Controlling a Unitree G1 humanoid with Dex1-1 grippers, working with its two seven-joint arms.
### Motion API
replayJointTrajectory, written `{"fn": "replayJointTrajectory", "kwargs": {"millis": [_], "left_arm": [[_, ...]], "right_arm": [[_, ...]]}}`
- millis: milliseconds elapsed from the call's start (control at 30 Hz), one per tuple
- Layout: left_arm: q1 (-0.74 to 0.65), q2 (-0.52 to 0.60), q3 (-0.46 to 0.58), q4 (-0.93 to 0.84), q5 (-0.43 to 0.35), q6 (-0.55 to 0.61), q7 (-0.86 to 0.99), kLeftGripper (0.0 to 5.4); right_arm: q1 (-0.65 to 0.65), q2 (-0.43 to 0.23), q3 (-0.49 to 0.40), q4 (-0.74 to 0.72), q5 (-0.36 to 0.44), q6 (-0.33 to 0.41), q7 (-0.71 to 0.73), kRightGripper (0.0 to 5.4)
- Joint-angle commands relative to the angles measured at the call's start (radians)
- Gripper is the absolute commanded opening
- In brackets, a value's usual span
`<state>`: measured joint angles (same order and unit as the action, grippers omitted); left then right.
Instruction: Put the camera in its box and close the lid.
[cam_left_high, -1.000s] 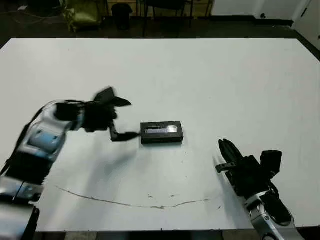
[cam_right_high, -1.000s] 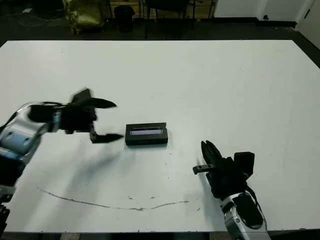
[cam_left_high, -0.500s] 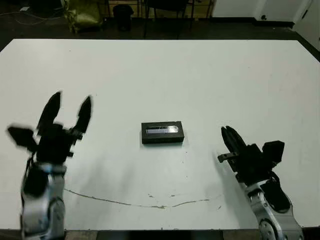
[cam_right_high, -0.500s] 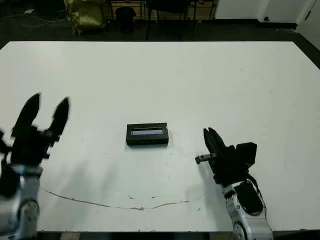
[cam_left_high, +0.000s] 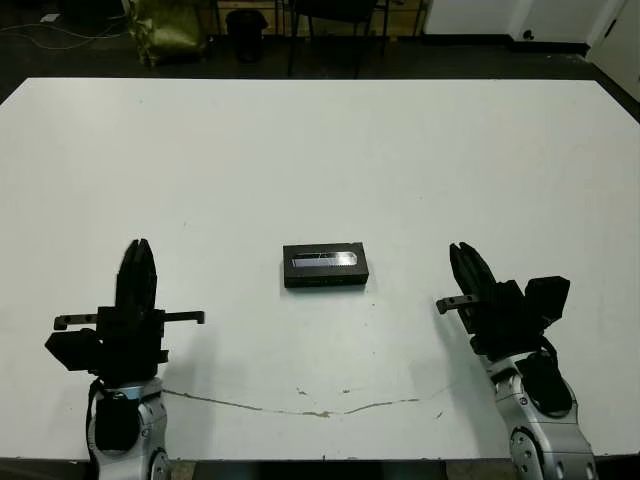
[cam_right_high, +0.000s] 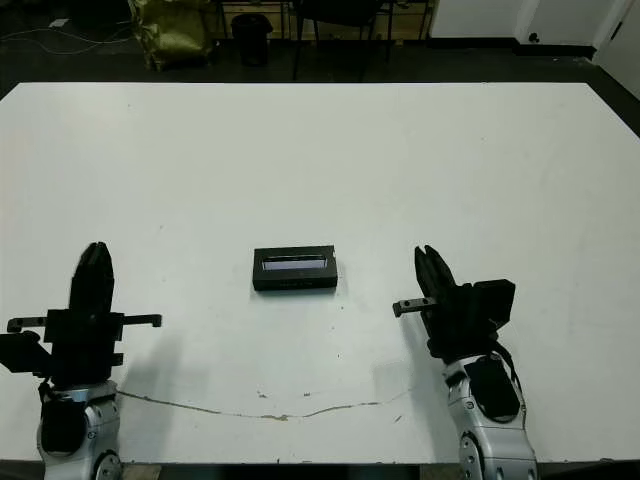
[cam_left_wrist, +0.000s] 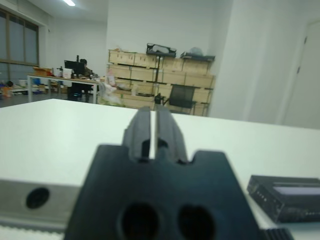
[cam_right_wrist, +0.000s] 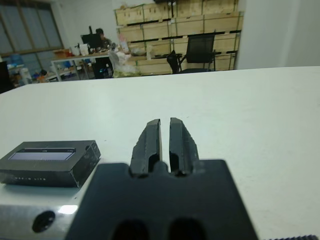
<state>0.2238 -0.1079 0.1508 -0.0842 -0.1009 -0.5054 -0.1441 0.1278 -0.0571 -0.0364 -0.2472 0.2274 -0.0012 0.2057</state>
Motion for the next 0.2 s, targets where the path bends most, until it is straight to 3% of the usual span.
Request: {"fn": "replayJointTrajectory", "kwargs": {"millis": [33,200], "left_arm": [[0.02,0.025,-0.016,-0.004,0.03,0.05,0.02,0.01],[0.025,0.048,-0.038,-0.043,0.066,0.094,0.038,0.01]], "right_arm": [[0.015,0.012,0.006,0.044,-0.026,-0.038,-0.012,0.0],[0.034,0.033,0.037,0.058,-0.051,-0.053,-0.017,0.0]]}}
